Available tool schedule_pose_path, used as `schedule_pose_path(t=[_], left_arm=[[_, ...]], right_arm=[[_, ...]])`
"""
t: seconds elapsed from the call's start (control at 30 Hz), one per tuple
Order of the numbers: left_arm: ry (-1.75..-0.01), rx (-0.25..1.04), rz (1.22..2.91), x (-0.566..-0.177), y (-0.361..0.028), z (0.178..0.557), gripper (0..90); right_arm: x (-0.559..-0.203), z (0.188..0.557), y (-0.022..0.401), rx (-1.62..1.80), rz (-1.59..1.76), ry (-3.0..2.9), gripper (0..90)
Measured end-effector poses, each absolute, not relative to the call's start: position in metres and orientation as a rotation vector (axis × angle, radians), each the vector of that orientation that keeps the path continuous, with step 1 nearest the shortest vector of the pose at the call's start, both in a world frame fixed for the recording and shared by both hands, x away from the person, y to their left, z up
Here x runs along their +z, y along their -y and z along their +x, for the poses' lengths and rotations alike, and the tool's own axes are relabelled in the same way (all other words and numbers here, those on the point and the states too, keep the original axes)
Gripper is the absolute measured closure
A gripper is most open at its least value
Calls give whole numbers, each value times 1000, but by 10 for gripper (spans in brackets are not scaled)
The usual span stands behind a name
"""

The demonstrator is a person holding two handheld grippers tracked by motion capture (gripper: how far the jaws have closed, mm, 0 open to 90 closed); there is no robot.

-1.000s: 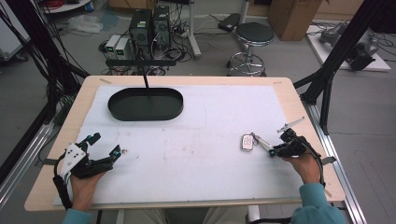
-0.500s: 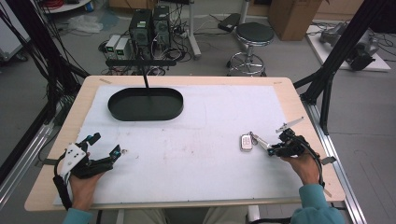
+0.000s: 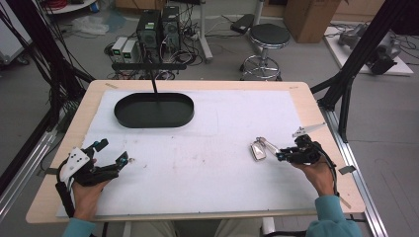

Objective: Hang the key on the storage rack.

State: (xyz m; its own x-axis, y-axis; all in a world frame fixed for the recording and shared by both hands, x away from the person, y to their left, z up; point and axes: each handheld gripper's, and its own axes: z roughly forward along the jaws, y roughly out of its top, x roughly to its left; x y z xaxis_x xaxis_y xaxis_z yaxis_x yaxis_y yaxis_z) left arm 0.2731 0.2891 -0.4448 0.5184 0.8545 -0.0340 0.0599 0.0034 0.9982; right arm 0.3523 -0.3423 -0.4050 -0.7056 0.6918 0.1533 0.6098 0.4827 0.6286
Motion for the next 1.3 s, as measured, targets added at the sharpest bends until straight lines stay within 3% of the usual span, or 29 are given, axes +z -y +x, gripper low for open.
schedule_pose_path(t=[0.53, 1.3], left_arm=[[-705, 669, 1557, -405, -276, 294, 117], [-434, 392, 1746, -349, -207, 334, 117]], right_arm=[[-388, 353, 304, 1377, 903, -2554, 748], [-364, 353, 224, 1652, 501, -2603, 748]])
